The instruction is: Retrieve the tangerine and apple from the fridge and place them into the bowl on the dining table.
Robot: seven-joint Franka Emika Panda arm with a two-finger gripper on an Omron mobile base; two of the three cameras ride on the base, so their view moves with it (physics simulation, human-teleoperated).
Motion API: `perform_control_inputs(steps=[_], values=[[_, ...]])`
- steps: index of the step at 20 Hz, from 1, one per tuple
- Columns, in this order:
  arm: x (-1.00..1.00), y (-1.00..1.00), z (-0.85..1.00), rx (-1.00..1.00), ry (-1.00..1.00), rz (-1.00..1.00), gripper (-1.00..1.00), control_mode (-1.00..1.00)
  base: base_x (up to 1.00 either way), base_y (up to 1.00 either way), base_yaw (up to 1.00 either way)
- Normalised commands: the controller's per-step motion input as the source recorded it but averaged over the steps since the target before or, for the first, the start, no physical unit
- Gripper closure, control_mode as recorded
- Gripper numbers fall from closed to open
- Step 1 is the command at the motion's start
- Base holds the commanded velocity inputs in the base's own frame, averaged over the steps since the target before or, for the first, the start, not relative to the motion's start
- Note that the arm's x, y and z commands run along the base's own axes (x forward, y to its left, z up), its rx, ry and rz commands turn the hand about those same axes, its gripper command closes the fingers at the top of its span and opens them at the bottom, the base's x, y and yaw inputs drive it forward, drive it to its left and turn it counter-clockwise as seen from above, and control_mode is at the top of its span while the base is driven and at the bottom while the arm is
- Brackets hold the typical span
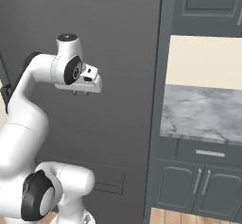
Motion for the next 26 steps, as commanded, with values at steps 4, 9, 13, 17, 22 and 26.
perform_control_inputs(steps=[4,9,13,17,22,26], values=[[-0.38,-0.03,0.00,0.00,-0.01,0.00,-1.00,-1.00,0.00,0.00,0.00],[-0.93,-0.15,-0.17,0.00,-0.18,0.00,-1.00,-1.00,0.00,0.00,0.00],[-0.80,-0.20,-0.06,0.00,-0.19,0.00,-1.00,-1.00,0.00,0.00,0.00],[-0.45,-0.12,-0.06,0.00,-0.19,0.00,-1.00,-1.00,0.00,0.00,0.00],[-0.39,-0.03,-0.03,0.00,-0.15,0.00,-1.00,-1.00,0.00,0.00,0.00],[-0.19,0.00,0.00,0.00,-0.05,0.00,-1.00,1.00,0.00,0.00,0.00]])
